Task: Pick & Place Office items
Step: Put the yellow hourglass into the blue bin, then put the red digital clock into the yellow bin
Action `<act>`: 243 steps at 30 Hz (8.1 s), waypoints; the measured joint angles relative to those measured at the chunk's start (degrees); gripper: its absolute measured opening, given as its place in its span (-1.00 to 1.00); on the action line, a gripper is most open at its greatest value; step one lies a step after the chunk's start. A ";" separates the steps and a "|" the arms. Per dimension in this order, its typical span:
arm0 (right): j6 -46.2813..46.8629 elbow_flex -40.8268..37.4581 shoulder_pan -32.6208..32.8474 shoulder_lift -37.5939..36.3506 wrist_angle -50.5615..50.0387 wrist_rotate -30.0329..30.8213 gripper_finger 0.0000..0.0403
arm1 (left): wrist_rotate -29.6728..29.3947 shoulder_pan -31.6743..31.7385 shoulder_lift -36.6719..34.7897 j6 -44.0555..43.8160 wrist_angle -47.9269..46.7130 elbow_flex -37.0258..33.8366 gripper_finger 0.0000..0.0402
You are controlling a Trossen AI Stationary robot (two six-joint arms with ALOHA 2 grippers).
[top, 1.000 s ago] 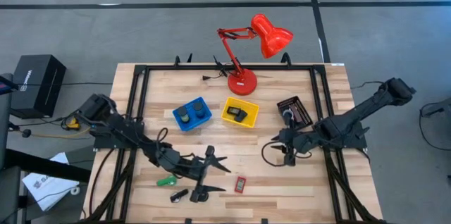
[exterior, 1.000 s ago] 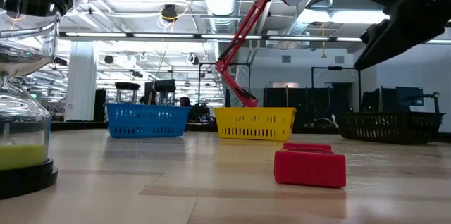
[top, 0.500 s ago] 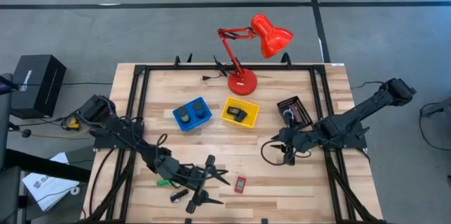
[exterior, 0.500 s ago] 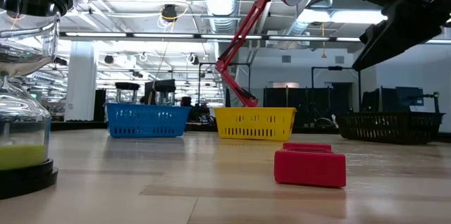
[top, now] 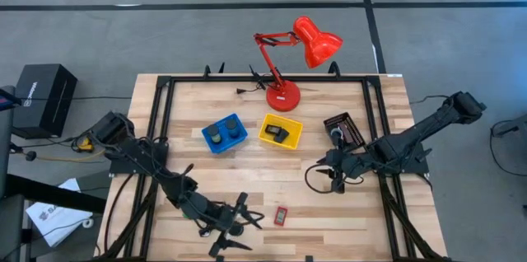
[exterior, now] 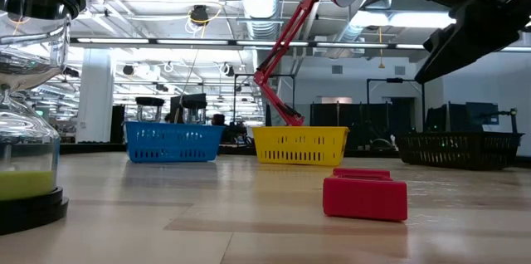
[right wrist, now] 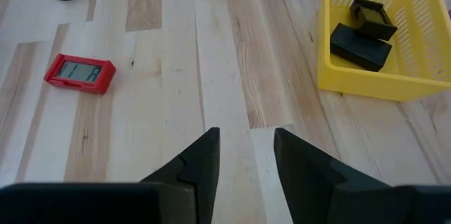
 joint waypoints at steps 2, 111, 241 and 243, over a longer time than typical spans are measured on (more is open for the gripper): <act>0.00 0.00 0.00 0.00 0.00 0.00 -0.37 | -0.01 -0.11 0.00 -3.28 0.34 -0.08 0.36; 0.09 0.02 0.00 0.00 0.04 0.00 -0.37 | -1.94 5.54 -0.42 -23.29 -38.75 -0.23 0.12; 0.32 0.02 -0.01 0.03 1.09 0.03 -0.37 | -16.77 17.51 -24.39 -34.76 -32.35 -18.20 0.15; 2.69 0.02 -0.20 0.45 1.11 0.24 -0.37 | -16.49 17.51 -24.41 -34.76 -31.69 -18.20 0.15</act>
